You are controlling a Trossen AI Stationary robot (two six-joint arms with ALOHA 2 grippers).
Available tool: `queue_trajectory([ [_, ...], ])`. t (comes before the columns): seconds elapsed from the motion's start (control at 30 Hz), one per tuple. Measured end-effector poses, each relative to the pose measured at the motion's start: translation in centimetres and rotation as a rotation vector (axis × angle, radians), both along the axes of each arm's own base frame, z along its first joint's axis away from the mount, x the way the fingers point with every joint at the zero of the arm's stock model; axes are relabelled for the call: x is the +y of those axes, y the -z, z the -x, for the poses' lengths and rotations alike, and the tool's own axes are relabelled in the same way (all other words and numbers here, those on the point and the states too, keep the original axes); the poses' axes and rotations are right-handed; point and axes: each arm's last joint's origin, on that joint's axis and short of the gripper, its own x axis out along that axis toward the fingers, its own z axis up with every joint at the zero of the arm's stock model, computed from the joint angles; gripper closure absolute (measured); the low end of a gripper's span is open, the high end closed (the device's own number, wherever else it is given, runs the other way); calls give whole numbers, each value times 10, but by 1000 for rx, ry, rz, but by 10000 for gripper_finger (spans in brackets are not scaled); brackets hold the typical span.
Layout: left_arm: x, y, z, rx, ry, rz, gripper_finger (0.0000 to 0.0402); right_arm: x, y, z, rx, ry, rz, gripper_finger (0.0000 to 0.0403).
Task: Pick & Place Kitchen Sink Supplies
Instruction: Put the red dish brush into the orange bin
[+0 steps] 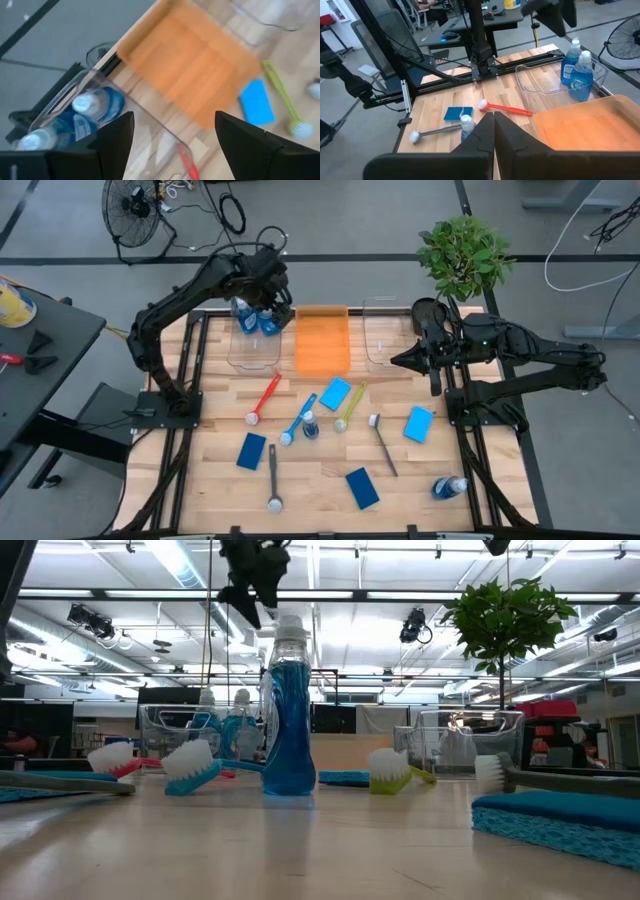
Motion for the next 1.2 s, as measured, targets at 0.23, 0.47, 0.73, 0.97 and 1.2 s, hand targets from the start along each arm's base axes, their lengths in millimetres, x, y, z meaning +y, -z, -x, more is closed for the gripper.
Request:
queue_trajectory([
  [0.23, -40, -13, -6, -38, 121, -19, 120, 0, 0, 0, 3, 0, 0, 396],
  [0.47, -78, -20, -11, -70, 209, -7, 120, 0, 0, 0, 3, 0, 0, 396],
  [0.73, -119, -18, -16, -58, 279, 42, 120, 0, 0, 0, 3, 0, 0, 396],
  [0.97, -147, -16, -15, -36, 239, 125, 120, 0, 0, 0, 3, 0, 0, 396],
  [1.2, -170, -12, -8, 24, 144, 190, 120, 0, 0, 0, 3, 0, 0, 396],
])
